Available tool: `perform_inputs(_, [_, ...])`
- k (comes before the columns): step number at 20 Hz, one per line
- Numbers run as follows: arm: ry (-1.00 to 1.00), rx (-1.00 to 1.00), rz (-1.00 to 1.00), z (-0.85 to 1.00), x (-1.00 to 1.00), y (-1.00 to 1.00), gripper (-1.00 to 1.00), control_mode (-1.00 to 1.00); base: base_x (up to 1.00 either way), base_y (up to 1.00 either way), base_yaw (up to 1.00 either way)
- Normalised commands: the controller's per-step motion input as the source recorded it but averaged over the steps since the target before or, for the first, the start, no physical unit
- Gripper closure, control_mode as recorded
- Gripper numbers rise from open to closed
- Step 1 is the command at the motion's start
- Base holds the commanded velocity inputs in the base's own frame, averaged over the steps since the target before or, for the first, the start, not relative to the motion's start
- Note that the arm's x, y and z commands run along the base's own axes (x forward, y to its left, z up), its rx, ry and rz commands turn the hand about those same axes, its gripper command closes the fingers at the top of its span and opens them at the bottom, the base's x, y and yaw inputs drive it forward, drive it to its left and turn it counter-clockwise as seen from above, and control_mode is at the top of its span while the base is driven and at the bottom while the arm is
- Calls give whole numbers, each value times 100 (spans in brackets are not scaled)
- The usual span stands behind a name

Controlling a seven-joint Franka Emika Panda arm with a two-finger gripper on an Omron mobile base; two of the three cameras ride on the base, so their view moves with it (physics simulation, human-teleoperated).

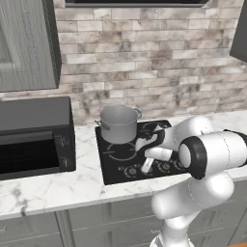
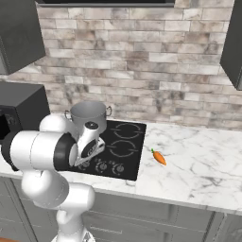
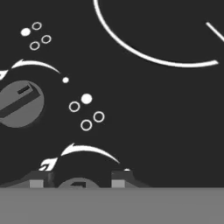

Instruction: Turn on the burner for the pot on the stove. Wait thirty seconds for the pot to heat up. Then add the carrot to the pot.

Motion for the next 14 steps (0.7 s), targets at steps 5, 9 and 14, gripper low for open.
perform_inputs(5, [-7, -2, 33, -76, -23, 0, 100, -100, 0, 0, 0])
perform_inputs(9, [-4, 0, 33, -67, -12, 1, 100, -100, 0, 0, 0])
perform_inputs(14, [-9, 0, 8, -15, -41, -6, 100, -100, 0, 0, 0])
